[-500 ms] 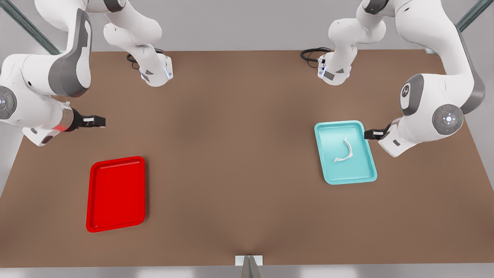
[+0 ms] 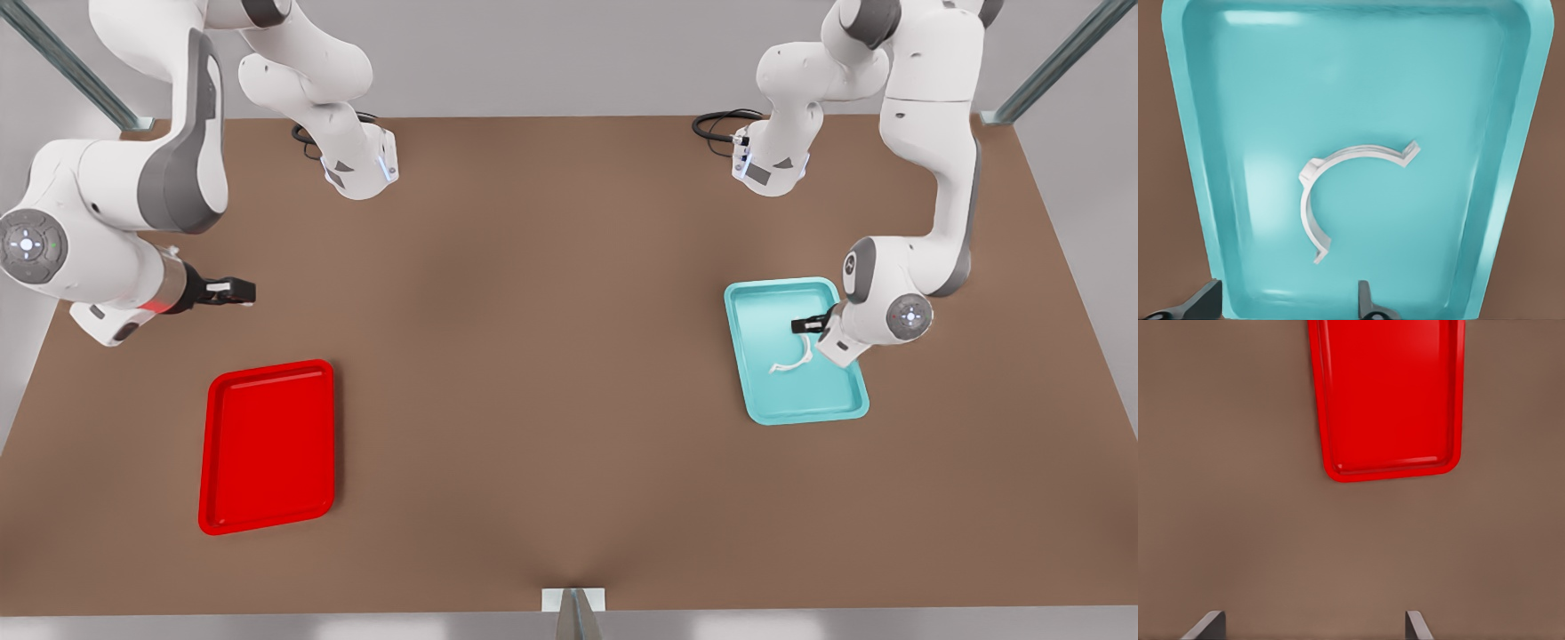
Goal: Take the drainage pipe clamp from the left arm, pass it to the right arm, and place it in the plate on the right side
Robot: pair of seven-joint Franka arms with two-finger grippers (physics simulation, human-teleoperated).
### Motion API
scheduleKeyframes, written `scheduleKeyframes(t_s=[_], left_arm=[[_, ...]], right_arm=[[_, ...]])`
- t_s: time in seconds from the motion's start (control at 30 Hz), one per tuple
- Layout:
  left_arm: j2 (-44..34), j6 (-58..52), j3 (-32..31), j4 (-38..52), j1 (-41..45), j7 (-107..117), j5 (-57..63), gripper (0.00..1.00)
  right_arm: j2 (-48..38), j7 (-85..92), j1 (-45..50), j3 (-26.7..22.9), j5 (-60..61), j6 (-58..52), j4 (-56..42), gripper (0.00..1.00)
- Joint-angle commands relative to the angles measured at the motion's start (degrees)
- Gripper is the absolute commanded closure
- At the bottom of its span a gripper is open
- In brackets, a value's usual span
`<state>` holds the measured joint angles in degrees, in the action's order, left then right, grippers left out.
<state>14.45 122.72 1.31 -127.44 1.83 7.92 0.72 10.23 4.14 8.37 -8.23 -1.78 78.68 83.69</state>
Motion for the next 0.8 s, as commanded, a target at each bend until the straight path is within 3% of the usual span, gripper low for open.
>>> scheduleKeyframes(t_s=[0.0, 0.5, 0.53, 0.63, 0.7, 0.77], left_arm=[[-0.03, 18.52, 0.0, -2.46, 0.1, 13.7, -1.07, 0.0], [4.98, 26.26, 0.18, -9.49, -0.87, 14.76, -3.45, 0.0], [4.98, 26.17, 0.18, -9.58, -0.87, 14.67, -3.45, 0.02], [4.89, 25.64, 0.18, -9.58, -0.95, 14.67, -3.53, 0.3], [4.89, 25.56, 0.18, -9.58, -0.96, 13.53, -3.45, 0.35], [4.89, 25.56, 0.18, -9.58, -0.96, 13.53, -3.45, 0.5]], right_arm=[[-0.04, -0.54, -0.02, -0.03, -0.06, 0.6, 0.07, 0.0], [0.31, -0.54, 0.77, -0.03, -0.06, 1.04, 0.86, 0.0], [0.31, -0.54, 0.77, -0.03, -0.06, 1.04, 0.86, 0.0], [0.4, -0.54, 0.77, -0.03, -0.15, 1.04, 0.86, 0.0], [0.4, -0.54, 0.77, -0.03, -0.15, 1.04, 0.86, 0.0], [0.31, -0.54, 0.77, -0.03, -0.15, 1.04, 1.03, 0.0]])
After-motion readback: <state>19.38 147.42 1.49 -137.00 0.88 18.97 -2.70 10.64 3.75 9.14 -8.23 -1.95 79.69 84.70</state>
